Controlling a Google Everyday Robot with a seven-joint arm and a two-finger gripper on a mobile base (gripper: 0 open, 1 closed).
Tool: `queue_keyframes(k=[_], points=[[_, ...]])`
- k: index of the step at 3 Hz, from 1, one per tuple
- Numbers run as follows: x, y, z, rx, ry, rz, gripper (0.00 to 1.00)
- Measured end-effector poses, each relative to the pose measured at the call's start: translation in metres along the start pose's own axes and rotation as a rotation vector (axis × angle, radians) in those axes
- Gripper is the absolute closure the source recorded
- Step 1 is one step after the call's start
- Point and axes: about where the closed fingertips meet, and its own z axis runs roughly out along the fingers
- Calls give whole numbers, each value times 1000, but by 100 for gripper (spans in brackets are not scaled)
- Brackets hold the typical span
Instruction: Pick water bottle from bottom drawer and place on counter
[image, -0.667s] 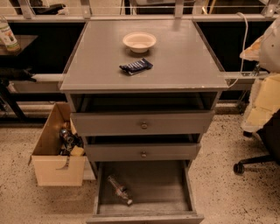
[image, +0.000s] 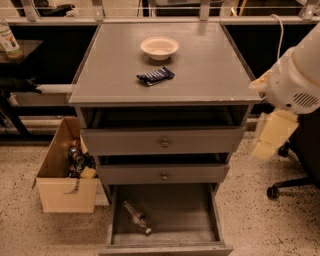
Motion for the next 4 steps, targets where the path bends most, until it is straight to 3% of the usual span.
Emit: queue_keyframes(k=[1, 2, 3, 4], points=[[-14, 12, 38, -55, -82, 7, 0], [-50, 29, 71, -136, -187, 4, 0], [-51, 27, 77, -140, -192, 5, 0], [-56, 20, 104, -164, -221, 12, 0]])
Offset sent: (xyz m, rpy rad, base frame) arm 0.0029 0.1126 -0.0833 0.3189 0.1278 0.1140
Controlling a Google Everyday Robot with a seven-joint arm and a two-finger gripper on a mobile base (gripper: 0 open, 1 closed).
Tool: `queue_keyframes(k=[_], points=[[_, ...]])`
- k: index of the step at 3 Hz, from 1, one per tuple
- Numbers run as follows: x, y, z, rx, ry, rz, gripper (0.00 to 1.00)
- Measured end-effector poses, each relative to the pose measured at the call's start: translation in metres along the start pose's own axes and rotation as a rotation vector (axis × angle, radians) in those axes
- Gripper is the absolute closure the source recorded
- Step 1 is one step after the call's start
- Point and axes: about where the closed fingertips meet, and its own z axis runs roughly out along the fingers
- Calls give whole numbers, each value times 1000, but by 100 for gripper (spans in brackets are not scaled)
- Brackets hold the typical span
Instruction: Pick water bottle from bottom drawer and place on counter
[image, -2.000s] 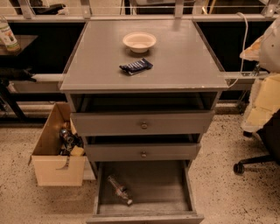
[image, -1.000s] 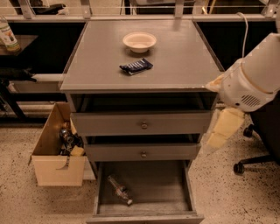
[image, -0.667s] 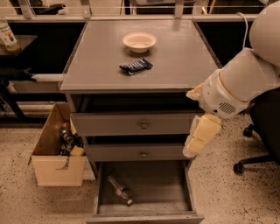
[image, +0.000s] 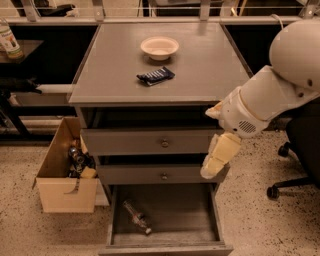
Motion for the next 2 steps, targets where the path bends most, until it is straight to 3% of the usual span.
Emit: queue_keyframes(k=[1, 2], points=[[-2, -7, 65, -49, -49, 17, 0], [-11, -9, 130, -60, -115, 39, 0]])
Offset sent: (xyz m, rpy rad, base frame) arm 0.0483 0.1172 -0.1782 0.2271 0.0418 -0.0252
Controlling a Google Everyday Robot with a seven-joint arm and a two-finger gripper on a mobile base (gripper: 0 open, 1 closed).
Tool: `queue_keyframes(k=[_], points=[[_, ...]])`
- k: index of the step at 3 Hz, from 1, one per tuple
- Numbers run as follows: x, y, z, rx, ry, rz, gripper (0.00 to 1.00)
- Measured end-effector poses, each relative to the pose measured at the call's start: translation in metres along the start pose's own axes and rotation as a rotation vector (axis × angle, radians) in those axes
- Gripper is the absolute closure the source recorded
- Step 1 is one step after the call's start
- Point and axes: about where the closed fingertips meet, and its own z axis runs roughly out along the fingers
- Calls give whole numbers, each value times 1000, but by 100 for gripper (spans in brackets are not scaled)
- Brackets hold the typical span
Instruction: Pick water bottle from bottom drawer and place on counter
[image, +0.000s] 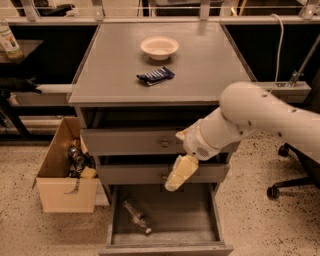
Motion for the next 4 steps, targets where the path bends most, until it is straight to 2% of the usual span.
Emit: queue_keyframes(k=[1, 2, 3, 4], points=[[-22, -1, 49, 4, -82, 2, 0], [-22, -1, 49, 4, -82, 2, 0], [-10, -3, 67, -28, -115, 17, 0], [12, -1, 109, -58, -151, 23, 0]])
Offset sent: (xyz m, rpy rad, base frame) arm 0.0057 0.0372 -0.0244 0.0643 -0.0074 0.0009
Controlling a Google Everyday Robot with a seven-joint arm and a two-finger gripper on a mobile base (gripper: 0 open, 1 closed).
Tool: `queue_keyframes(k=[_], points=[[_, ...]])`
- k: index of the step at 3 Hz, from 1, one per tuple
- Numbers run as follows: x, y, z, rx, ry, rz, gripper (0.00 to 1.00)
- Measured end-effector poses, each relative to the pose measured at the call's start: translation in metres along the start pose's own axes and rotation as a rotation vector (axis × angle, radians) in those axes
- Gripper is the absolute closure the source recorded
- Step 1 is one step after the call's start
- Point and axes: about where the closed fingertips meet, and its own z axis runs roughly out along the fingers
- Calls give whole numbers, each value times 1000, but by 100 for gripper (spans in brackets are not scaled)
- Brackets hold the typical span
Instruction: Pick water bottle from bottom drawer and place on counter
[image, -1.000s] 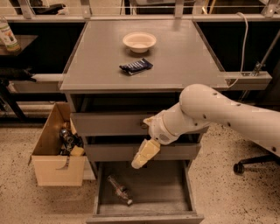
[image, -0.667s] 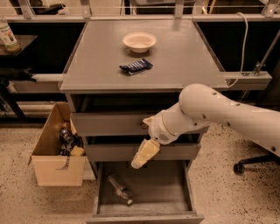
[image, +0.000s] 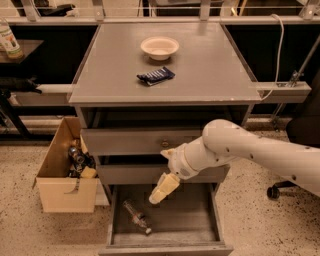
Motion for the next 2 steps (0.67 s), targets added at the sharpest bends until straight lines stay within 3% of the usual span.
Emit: queue_keyframes(k=[1, 2], points=[[22, 5, 33, 15, -42, 2, 0], [42, 4, 69, 58, -36, 20, 0]])
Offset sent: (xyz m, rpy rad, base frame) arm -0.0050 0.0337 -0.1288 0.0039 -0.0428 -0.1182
